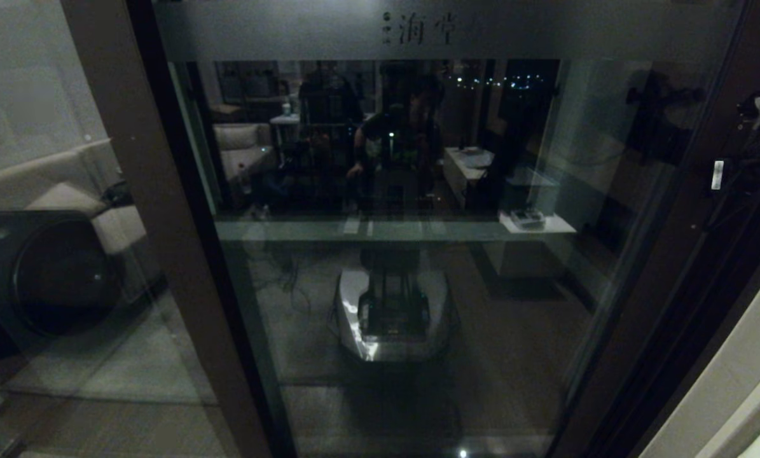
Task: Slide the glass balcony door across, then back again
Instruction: Close the slid door
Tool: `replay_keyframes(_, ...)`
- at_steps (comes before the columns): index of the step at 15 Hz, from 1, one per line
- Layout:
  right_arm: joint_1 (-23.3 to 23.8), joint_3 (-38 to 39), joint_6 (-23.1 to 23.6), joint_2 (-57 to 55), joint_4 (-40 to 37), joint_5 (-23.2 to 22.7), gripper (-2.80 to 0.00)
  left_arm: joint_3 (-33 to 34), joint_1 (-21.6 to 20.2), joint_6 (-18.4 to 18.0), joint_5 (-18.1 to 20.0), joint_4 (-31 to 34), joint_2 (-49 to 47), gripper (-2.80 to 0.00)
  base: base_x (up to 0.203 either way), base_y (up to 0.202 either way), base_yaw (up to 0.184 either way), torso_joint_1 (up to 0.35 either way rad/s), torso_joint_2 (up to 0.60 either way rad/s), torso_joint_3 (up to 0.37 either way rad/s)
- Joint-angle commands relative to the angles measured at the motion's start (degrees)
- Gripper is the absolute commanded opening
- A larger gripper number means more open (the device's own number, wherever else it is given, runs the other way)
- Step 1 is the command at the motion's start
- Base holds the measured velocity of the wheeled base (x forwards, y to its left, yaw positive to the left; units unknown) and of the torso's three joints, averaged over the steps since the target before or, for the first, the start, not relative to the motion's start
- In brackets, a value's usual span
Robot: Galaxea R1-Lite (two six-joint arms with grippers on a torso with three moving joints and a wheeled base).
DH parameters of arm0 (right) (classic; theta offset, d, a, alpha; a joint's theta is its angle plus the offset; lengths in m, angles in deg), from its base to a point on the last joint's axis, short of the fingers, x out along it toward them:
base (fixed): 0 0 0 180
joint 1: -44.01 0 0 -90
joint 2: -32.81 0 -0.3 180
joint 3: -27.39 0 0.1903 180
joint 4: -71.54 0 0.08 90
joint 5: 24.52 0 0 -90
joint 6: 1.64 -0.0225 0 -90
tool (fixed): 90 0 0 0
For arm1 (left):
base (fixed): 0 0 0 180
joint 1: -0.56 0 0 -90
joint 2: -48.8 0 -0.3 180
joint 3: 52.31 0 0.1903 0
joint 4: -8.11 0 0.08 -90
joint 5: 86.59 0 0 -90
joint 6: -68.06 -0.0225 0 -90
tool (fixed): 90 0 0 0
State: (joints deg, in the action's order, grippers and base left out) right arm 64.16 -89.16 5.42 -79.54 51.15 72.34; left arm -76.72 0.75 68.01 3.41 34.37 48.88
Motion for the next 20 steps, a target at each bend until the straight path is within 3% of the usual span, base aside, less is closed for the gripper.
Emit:
replay_keyframes(1,0.16,-0.07,0.06,-0.33,0.37,-0.01,-2.80,-0.01,-0.01,-0.04,0.00,0.01,0.01,-2.80,0.000,0.000,0.000,0.000,0.00,0.000)
replay_keyframes(20,2.44,-2.44,0.32,-2.35,0.37,-0.01,-2.80,-0.01,-0.01,-0.04,0.00,0.01,0.01,-2.80,0.000,0.000,0.000,0.000,0.00,0.000)
